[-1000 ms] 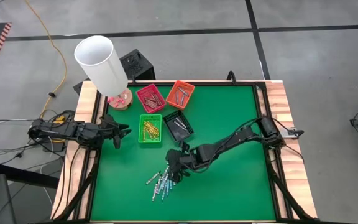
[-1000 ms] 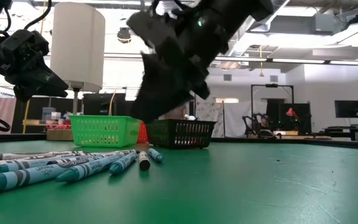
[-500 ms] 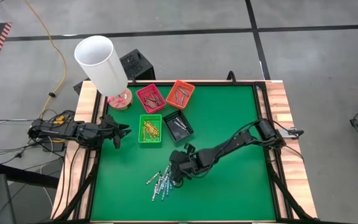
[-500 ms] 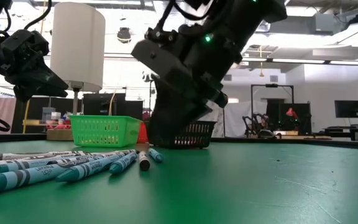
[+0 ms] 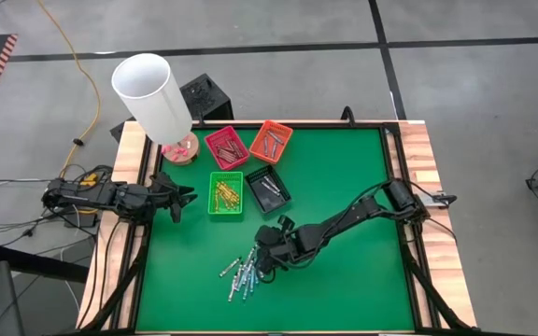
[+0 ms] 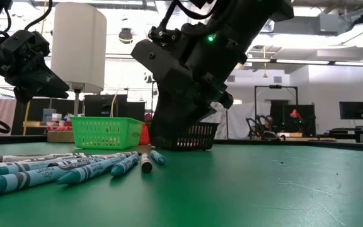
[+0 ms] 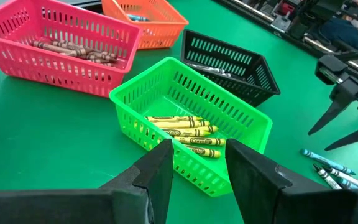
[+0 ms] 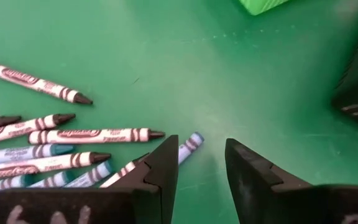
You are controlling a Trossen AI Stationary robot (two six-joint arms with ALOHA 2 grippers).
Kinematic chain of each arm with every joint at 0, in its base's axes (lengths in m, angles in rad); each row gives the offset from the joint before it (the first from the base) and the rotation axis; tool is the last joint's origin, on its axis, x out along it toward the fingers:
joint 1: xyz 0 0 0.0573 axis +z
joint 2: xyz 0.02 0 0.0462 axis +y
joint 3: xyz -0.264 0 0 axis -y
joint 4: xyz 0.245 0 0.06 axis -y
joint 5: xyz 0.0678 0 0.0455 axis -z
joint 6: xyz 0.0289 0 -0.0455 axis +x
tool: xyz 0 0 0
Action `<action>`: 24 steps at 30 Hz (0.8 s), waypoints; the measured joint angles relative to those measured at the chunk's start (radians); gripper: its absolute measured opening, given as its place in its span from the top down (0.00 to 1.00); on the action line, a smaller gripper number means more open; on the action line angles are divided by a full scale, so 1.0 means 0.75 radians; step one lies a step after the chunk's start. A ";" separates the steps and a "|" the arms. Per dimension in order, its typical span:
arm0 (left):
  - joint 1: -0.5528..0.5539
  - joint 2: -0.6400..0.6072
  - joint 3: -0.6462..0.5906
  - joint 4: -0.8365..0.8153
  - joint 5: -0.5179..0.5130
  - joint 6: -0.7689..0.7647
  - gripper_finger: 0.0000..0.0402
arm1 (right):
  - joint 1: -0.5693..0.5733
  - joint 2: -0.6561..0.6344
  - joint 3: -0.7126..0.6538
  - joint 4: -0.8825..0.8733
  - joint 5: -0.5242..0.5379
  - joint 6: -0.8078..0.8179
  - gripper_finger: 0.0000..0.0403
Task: Sort crayons
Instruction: Put the blue crayon into the orange bin
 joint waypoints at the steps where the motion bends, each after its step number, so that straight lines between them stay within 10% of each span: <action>1: 0.000 0.000 0.000 0.000 0.000 0.000 0.66 | 0.000 0.000 0.000 0.000 0.013 0.000 0.65; 24: 0.000 0.001 0.000 -0.001 -0.001 0.000 0.66 | 0.030 0.000 0.000 0.010 0.045 0.099 0.65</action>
